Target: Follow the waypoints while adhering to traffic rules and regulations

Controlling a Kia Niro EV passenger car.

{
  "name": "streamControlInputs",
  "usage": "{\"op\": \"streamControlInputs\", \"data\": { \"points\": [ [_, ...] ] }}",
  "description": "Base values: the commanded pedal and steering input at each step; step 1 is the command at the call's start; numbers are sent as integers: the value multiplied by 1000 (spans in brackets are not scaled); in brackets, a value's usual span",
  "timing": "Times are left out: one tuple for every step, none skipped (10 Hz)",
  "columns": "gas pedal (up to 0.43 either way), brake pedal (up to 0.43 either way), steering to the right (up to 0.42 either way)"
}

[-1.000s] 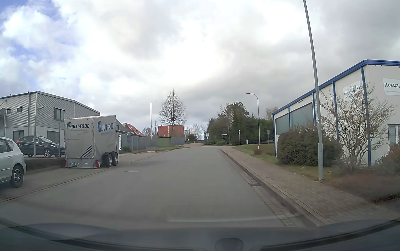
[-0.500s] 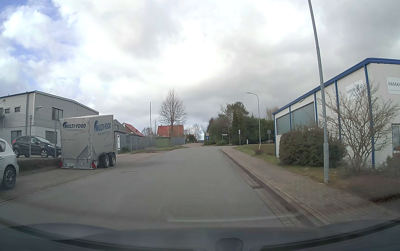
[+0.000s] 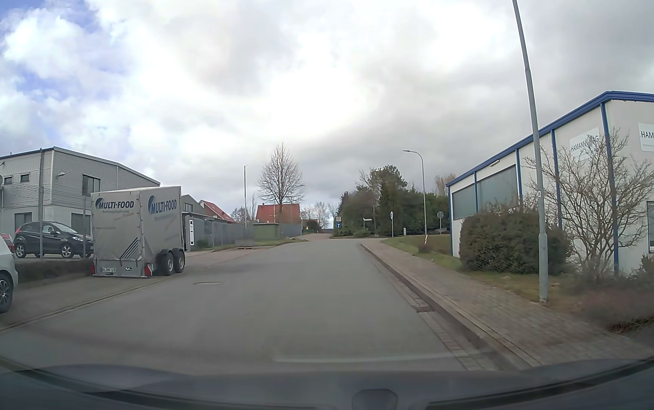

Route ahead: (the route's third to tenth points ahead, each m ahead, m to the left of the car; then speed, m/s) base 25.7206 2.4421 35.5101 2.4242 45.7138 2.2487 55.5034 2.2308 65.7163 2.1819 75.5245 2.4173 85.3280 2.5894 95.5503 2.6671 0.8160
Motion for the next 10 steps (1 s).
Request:
{"op": "streamControlInputs", "data": {
  "points": [
    [0, 0, 5],
    [0, 0, 5],
    [0, 0, 5],
    [0, 0, 5],
    [0, 0, 4],
    [0, 0, 3],
    [0, 0, 3],
    [0, 0, 3],
    [0, 0, 2],
    [0, 0, 2]
  ]
}}
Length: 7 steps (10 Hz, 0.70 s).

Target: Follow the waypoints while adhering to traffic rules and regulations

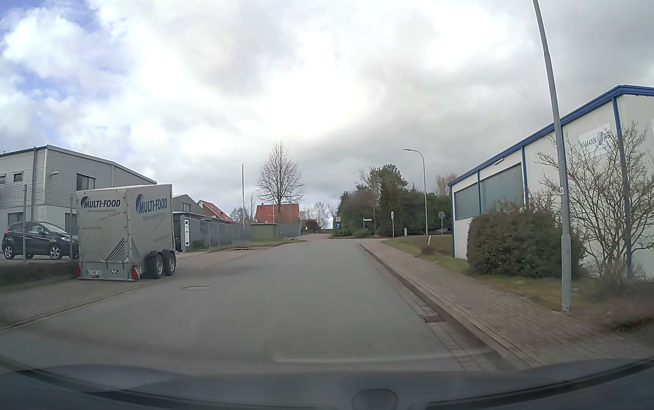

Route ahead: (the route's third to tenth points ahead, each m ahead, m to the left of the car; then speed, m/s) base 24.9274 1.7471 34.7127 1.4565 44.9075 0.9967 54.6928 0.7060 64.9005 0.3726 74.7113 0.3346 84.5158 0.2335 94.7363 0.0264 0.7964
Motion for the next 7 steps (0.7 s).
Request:
{"op": "streamControlInputs", "data": {
  "points": [
    [0, 0, 2],
    [0, 0, 2],
    [0, 0, 3],
    [0, 0, 2],
    [0, 0, 3],
    [0, 0, 3],
    [0, 0, 2]
  ]
}}
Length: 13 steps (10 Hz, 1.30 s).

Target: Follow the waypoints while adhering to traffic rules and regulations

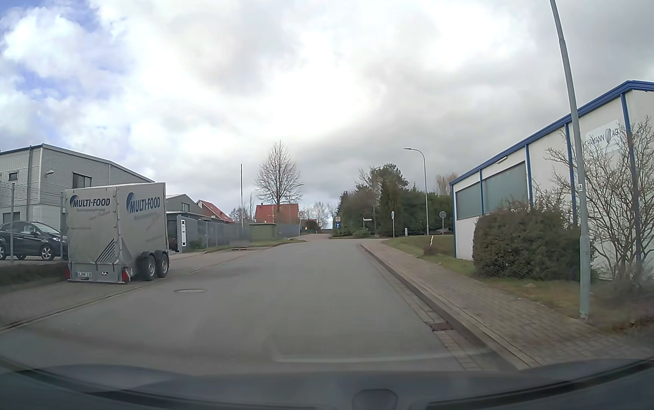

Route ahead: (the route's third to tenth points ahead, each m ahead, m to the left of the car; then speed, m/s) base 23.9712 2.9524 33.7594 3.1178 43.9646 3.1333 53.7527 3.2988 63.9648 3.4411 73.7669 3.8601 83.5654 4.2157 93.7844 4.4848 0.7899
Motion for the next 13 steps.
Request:
{"op": "streamControlInputs", "data": {
  "points": [
    [0, 0, 3],
    [0, 0, 2],
    [0, 0, 3],
    [0, 0, 2],
    [0, 0, 2],
    [0, 0, 3],
    [0, 0, 2],
    [0, 0, 3],
    [0, 0, 3],
    [0, 0, 2],
    [0, 0, 3],
    [0, 0, 2],
    [0, 0, 2]
  ]
}}
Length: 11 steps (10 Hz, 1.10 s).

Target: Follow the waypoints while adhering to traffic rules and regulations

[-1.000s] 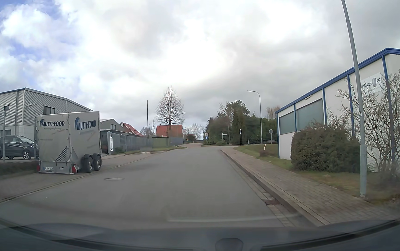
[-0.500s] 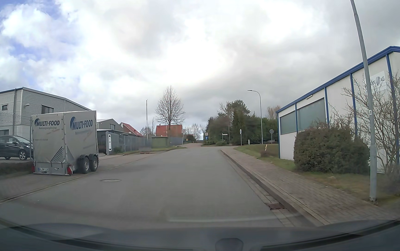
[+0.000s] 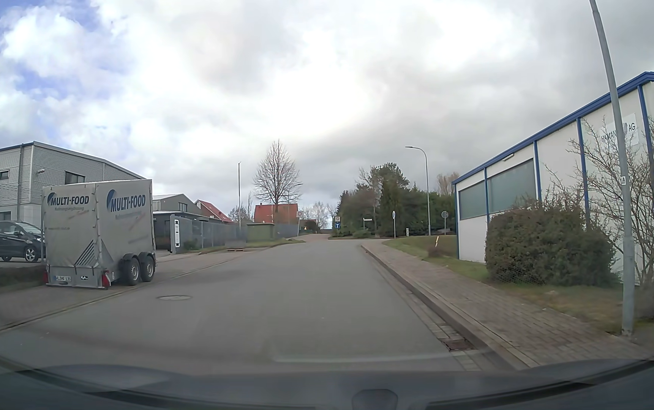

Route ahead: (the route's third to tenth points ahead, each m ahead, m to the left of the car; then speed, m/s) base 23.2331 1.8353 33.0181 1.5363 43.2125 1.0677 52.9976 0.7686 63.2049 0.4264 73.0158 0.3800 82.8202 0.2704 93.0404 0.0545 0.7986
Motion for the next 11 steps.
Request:
{"op": "streamControlInputs", "data": {
  "points": [
    [0, 0, 2],
    [0, 0, 2],
    [0, 0, 2],
    [0, 0, 2],
    [0, 0, 2],
    [0, 0, 0],
    [0, 0, -4],
    [0, 0, -3],
    [0, 0, -4],
    [0, 0, -4],
    [0, 0, -3]
  ]
}}
